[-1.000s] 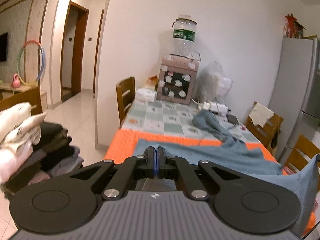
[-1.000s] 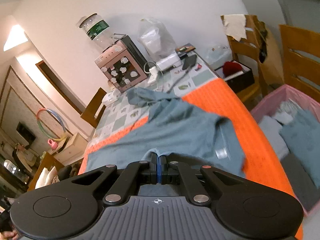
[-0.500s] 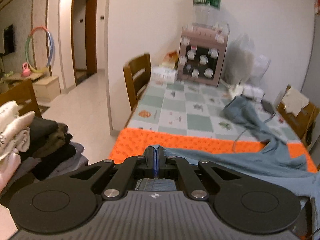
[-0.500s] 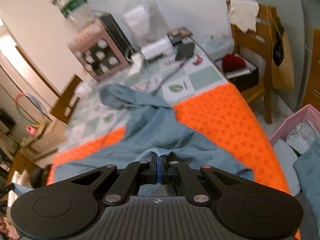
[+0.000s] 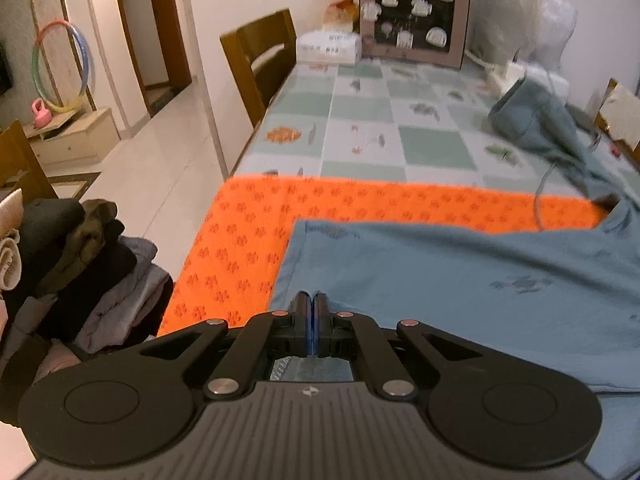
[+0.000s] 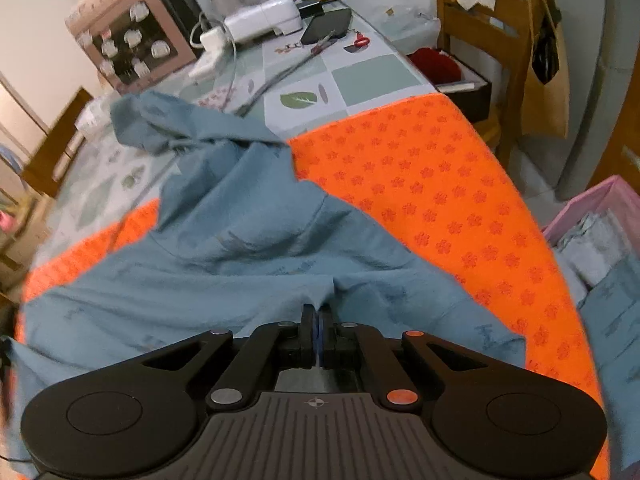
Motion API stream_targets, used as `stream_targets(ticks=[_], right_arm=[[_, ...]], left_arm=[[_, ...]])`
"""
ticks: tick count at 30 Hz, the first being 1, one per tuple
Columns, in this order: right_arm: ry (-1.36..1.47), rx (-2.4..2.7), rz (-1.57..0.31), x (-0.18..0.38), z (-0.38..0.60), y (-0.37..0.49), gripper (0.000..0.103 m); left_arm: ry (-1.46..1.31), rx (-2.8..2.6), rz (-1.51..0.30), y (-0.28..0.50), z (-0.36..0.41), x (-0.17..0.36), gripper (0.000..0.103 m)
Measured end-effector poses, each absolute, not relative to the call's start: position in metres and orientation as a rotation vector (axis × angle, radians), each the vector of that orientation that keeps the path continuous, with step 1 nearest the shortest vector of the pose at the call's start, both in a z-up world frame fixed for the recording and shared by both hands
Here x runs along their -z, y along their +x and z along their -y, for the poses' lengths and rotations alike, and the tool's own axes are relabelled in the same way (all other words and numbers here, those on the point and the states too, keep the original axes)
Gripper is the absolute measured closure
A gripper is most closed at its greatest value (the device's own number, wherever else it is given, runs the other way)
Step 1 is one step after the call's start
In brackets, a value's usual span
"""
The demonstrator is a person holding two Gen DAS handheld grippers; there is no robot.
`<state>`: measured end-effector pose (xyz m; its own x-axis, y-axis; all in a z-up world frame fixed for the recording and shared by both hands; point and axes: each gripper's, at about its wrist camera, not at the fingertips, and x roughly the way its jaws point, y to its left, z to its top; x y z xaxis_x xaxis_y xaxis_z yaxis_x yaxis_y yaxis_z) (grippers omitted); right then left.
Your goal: Fold clothes
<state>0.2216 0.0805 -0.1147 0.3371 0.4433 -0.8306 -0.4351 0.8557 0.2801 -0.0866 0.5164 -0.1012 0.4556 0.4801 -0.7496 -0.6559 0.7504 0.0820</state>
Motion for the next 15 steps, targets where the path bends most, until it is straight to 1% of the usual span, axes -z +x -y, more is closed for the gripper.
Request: stream_targets(ticks=[1, 2, 3, 4, 5, 6, 7, 8, 10, 14, 15], right_arm=[[-0.017, -0.571, -1.076, 0.114, -0.083, 0.221, 0.096], [-0.030, -0.574, -1.063, 0.109, -0.082, 0.219, 0.090], [-0.042, -0.579, -1.050, 0.104, -0.081, 0.217, 0.084], [-0.054, -0.583, -1.037, 0.098, -0.080, 0.215, 0.075], [-0.061, -0.584, -1.018, 0.091, -0.077, 0.212, 0.069], [-0.068, -0.587, -1.000, 0.082, -0.073, 0.208, 0.067], [-0.073, -0.593, -0.982, 0.072, -0.068, 0.203, 0.065], [-0.075, -0.595, -0.966, 0.063, -0.062, 0.197, 0.063], [-0.077, -0.593, -0.944, 0.047, -0.048, 0.184, 0.063], [-0.087, -0.574, -0.919, 0.025, -0.014, 0.153, 0.061], [-0.097, -0.569, -0.918, 0.022, -0.006, 0.145, 0.060]], left_arm=[[-0.235, -0.712, -0.850, -0.086, -0.518, 0.106, 0.097], [-0.244, -0.714, -0.846, -0.088, -0.520, 0.105, 0.096], [-0.253, -0.715, -0.841, -0.090, -0.522, 0.105, 0.087], [-0.263, -0.716, -0.836, -0.092, -0.524, 0.104, 0.071], [-0.272, -0.718, -0.831, -0.094, -0.525, 0.104, 0.061], [-0.275, -0.720, -0.814, -0.098, -0.525, 0.098, 0.046], [-0.279, -0.722, -0.796, -0.102, -0.525, 0.092, 0.040], [-0.282, -0.724, -0.778, -0.106, -0.525, 0.085, 0.039], [-0.272, -0.697, -0.745, -0.113, -0.518, 0.069, 0.032], [-0.246, -0.623, -0.703, -0.125, -0.496, 0.041, 0.028], [-0.240, -0.605, -0.696, -0.128, -0.489, 0.035, 0.025]])
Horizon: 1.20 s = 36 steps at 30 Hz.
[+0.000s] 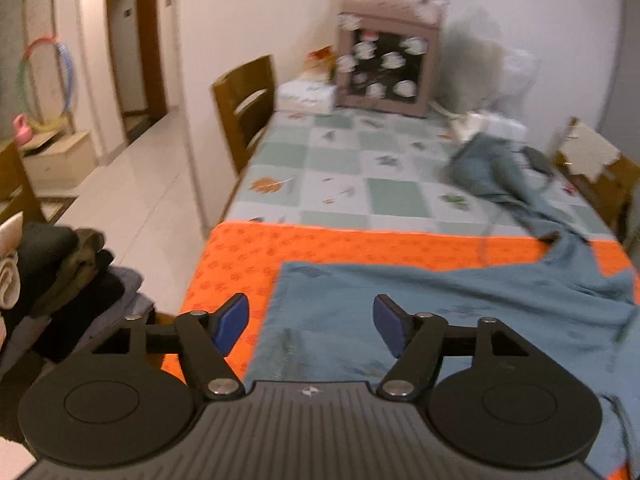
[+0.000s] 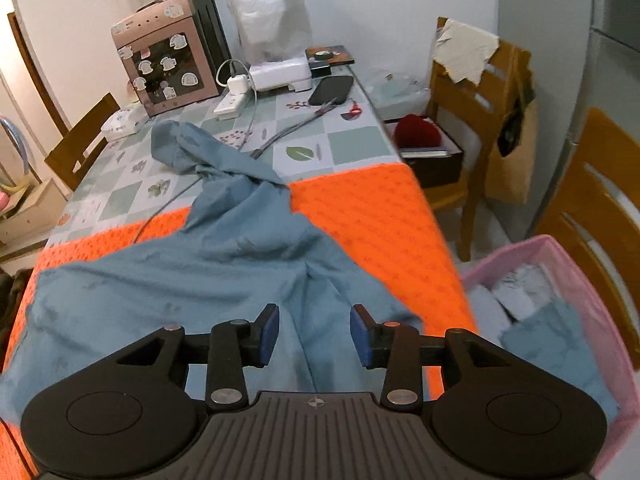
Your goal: Fold clothes
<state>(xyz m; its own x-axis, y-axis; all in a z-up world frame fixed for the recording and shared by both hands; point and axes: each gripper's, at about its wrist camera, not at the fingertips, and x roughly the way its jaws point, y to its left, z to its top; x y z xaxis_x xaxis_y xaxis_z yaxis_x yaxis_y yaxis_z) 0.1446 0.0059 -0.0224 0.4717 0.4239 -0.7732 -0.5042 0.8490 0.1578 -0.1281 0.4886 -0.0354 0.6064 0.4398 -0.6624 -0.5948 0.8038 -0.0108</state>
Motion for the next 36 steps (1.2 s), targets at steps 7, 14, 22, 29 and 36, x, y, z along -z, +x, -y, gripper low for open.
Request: stream_targets(ticks=[7, 14, 22, 29, 36], right_arm=[[-0.133, -0.564, -0.961, 0.027, 0.053, 0.092, 0.060], [-0.175, -0.653, -1.058, 0.063, 0.097, 0.053, 0.060], [-0.188, -0.793, -1.164, 0.105, 0.129, 0.025, 0.060], [-0.232, -0.909, -1.209, 0.125, 0.138, 0.013, 0.057], [-0.035, -1.010, -1.251, 0.113, 0.134, 0.020, 0.095]], left_arm=[[-0.148, -0.444, -0.688, -0.142, -0.412, 0.017, 0.023], [-0.106, -0.341, -0.699, -0.156, -0.314, 0.024, 0.023], [-0.155, -0.315, -0.724, -0.178, -0.212, 0.044, 0.019], [-0.156, -0.258, -0.738, -0.201, -0.147, 0.059, 0.019], [-0.171, -0.176, -0.740, -0.224, -0.102, 0.062, 0.016]])
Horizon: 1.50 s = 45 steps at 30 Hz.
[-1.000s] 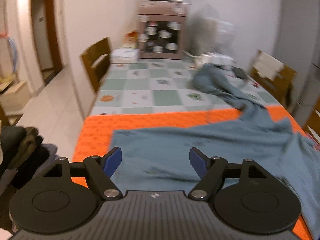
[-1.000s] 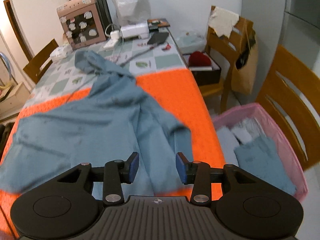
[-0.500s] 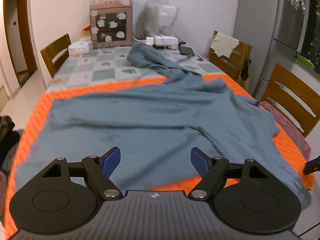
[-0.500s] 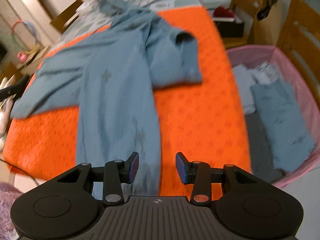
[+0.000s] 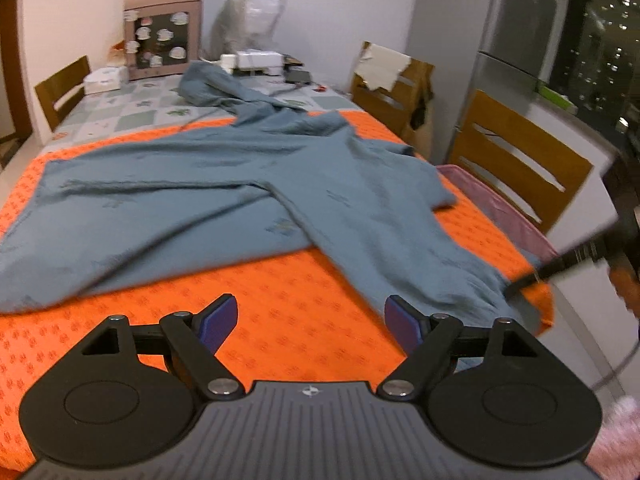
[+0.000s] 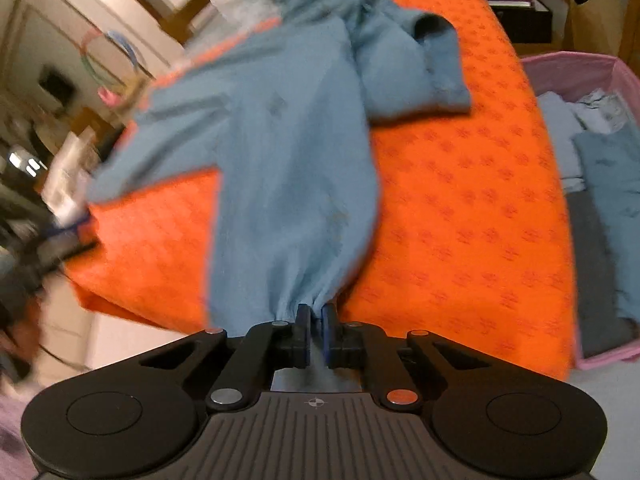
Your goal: Fold clothes
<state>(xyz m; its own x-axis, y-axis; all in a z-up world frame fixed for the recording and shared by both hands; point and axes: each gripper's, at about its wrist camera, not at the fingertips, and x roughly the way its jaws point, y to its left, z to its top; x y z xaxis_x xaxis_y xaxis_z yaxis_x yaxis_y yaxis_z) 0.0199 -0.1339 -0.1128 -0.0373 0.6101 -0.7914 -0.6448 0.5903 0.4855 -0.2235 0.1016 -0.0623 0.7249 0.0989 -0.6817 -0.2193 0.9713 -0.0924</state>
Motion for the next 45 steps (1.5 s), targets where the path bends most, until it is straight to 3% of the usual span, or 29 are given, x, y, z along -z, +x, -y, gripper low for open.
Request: stream_targets(ticks=[11, 21, 30, 32, 34, 36, 45], right_arm=[[0.166, -1.143, -1.201, 0.048, 0.082, 0.011, 0.096], [0.168, -1.190, -1.153, 0.023, 0.044, 0.004, 0.095], [0.189, -1.189, -1.130, 0.016, 0.038, 0.001, 0.095], [0.214, -1.187, -1.140, 0.017, 0.036, 0.001, 0.095], [0.208, -1.187, -1.139, 0.017, 0.032, 0.000, 0.096], [0.187, -1.188, -1.131, 0.017, 0.030, -0.003, 0.095], [0.079, -1.180, -1.066, 0.013, 0.031, 0.002, 0.089]], left_arm=[[-0.249, -0.114, -0.730, -0.232, -0.056, 0.045, 0.011], [-0.232, -0.198, -0.693, -0.201, -0.036, 0.041, 0.013], [-0.230, -0.313, -0.727, -0.198, -0.052, 0.054, 0.037], [-0.220, -0.327, -0.739, -0.197, -0.053, 0.060, 0.052], [-0.220, -0.350, -0.733, -0.199, -0.057, 0.062, 0.096], [-0.220, -0.389, -0.713, -0.205, -0.065, 0.061, 0.100], [-0.137, -0.591, -0.550, -0.242, -0.119, 0.010, 0.100]])
